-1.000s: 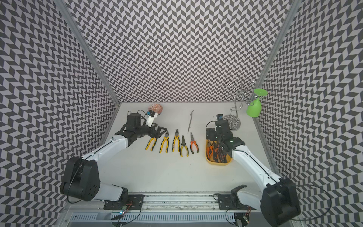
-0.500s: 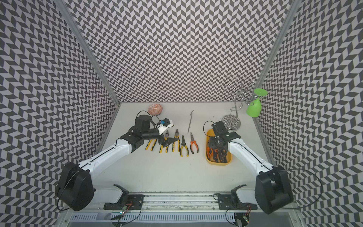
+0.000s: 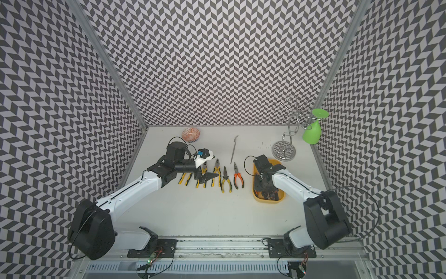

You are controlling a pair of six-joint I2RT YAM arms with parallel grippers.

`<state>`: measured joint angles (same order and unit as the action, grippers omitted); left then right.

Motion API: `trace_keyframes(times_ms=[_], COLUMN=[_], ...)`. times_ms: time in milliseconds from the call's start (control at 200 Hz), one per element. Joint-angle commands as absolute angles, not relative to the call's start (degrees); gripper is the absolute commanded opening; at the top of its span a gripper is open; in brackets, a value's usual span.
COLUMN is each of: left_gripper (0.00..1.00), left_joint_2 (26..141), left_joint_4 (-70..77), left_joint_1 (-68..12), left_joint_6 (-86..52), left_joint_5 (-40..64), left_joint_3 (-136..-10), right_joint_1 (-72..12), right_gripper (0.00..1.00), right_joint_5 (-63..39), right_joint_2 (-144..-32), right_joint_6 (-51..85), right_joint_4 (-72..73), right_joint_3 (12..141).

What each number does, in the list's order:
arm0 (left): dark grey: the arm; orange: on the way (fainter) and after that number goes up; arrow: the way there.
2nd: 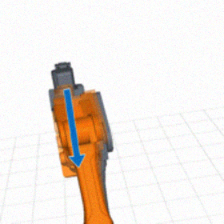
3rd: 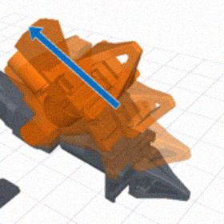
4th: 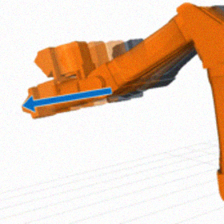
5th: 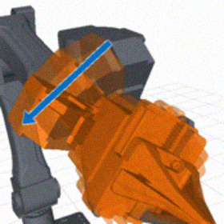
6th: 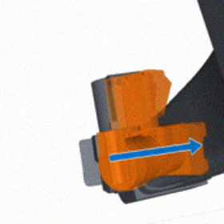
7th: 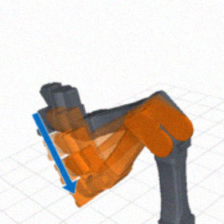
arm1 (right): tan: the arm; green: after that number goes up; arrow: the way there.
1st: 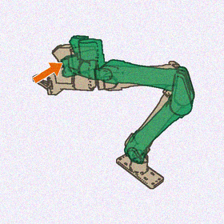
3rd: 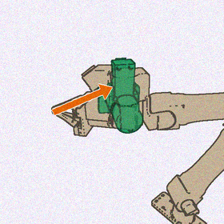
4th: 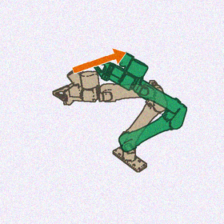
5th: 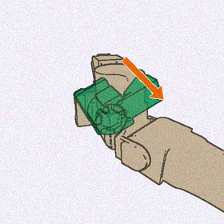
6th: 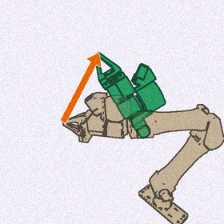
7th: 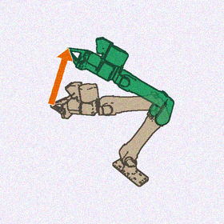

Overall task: Take the pliers out of the storage box
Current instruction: Pick up the pliers from the storage box.

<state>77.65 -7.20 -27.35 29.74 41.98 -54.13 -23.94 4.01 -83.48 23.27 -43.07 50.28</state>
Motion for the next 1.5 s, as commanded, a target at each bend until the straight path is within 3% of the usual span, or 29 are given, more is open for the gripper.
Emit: trace_keyframes(times_ms=[0, 95, 320, 531, 746, 991, 1212, 1332, 1492], left_gripper=[0.98, 0.98, 0.98, 0.98, 0.98, 0.93, 0.90, 0.86, 0.71], left_joint_2=[76.05, 76.11, 76.20, 76.85, 78.36, 84.14, 90.84, 93.81, 98.24], left_joint_4=[-7.80, -7.96, -8.26, -5.28, 2.45, 21.74, 27.17, 33.00, 37.02], left_joint_1=[-27.63, -27.68, -27.67, -27.68, -27.57, -28.85, -33.43, -36.18, -38.64], left_joint_6=[30.06, 30.16, 30.15, 24.52, 4.90, -24.11, -34.65, -40.53, -46.23], left_joint_5=[43.59, 44.24, 46.25, 44.14, 41.32, 41.08, 39.31, 38.42, 38.62], left_joint_3=[-54.42, -54.37, -54.70, -54.50, -54.01, -53.85, -58.00, -59.36, -63.15], right_joint_1=[-24.25, -24.19, -24.04, -23.93, -23.98, -23.93, -23.91, -23.96, -23.91], right_gripper=[0.27, 0.15, 0.00, 0.00, 0.00, 0.00, 0.00, 0.00, 0.00], right_joint_5=[6.41, 7.41, 9.28, 9.34, 6.59, 0.17, -5.15, -7.01, -8.25], right_joint_2=[-84.16, -83.06, -76.98, -71.04, -63.56, -57.76, -54.70, -54.31, -55.15], right_joint_6=[24.08, 24.66, 25.00, 21.76, 20.47, 19.25, 21.17, 22.30, 23.01], right_joint_4=[-41.13, -41.13, -40.42, -36.68, -28.73, -18.02, -7.86, -2.74, -0.59], right_joint_3=[49.84, 49.76, 49.76, 49.90, 49.47, 46.80, 44.05, 42.64, 42.98])
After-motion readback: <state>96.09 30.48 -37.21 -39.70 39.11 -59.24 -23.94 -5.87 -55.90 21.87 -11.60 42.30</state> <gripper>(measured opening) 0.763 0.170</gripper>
